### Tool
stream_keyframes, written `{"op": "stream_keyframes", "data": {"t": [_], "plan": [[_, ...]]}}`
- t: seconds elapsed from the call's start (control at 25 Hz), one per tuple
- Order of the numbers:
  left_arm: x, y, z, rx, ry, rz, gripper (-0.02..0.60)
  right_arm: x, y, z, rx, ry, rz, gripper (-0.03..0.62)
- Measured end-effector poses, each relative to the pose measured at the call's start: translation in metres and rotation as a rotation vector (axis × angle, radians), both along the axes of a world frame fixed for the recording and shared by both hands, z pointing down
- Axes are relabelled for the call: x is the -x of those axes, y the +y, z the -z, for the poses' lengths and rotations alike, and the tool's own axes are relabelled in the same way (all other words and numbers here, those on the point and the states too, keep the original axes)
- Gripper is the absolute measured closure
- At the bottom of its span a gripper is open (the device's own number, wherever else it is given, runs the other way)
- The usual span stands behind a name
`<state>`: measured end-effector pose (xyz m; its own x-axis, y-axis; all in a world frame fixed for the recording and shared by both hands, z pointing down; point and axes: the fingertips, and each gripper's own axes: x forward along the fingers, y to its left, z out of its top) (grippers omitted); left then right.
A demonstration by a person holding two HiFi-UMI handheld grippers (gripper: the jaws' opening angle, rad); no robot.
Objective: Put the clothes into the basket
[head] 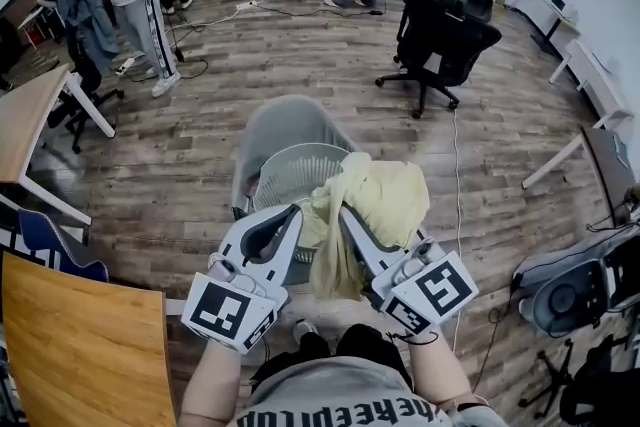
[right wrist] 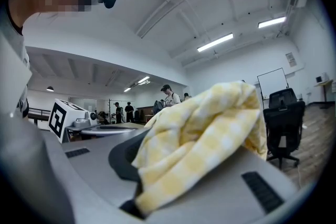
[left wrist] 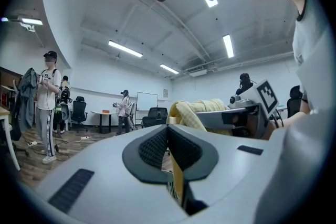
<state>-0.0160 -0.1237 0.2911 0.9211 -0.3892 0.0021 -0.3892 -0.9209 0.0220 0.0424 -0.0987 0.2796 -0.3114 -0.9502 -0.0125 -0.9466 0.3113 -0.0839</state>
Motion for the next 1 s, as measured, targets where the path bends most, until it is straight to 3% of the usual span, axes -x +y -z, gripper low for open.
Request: {"op": "stream_keyframes", "data": {"t": [0.48, 1.0], "plan": [[-0.006, -0.016, -0.007, 0.022, 0.018, 0.004, 0.568, -0.009, -0.013, 0.006, -0.011, 0.008, -0.002, 0.536], [-0.016, -0.056, -0.004, 0.018, 0.041, 0.178, 0.568, -0.028, -0.074, 0.015, -0.030, 0.031, 0.161, 0.536]]}}
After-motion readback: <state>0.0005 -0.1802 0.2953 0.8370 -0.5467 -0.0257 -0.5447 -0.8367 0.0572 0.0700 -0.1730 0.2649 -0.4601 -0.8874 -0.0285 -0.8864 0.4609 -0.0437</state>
